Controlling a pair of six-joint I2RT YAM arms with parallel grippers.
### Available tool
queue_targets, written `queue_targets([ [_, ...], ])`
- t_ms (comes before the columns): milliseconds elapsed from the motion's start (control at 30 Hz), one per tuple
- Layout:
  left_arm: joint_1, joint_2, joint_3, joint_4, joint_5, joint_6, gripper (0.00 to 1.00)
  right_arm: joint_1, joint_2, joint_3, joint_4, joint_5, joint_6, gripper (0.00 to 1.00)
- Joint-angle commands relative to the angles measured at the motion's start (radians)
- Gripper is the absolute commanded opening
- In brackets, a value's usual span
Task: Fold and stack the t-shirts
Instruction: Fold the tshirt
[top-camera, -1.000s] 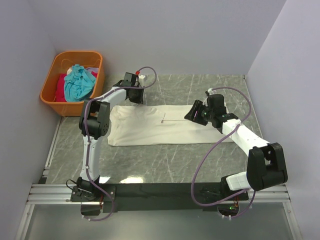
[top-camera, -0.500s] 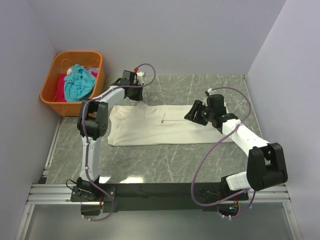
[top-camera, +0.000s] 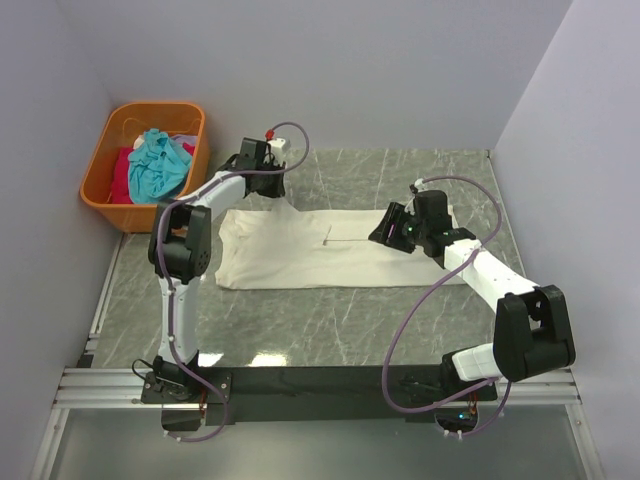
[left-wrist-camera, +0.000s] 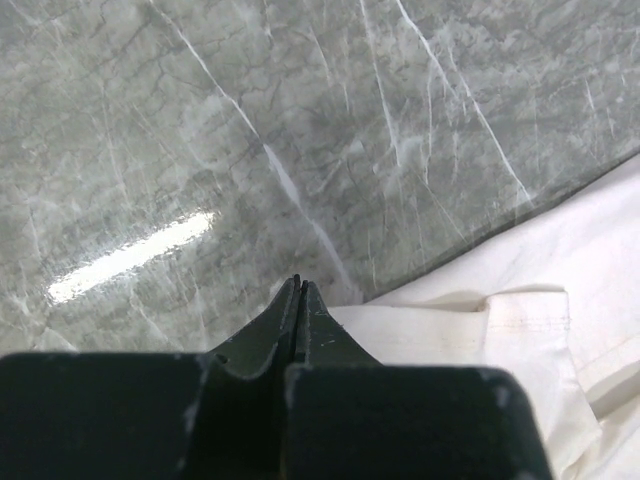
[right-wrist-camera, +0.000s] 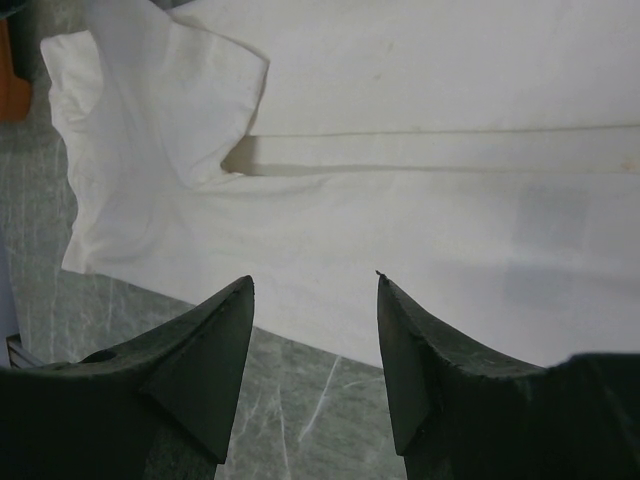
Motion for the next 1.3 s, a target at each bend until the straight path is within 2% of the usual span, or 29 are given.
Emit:
queue_targets([
  [0,0.005,-0.073,-0.025,0.041,0.041,0.014,0.01,0.007,-0.004,-0.009,0.032,-0.008,-0.019,0.59],
  [833,-0.013,-0.306,-0.34,0.059,0.205,0.009,0.01,0.007,-0.024,-0.035,0.048,-0.034,-0.022,0.59],
  [1267,-0.053,-0.395,-0.487,0.058,0.196,-0.026,0.01,0.008,-0.02,-0.039,0.051,-0.046,-0.02,0.59],
])
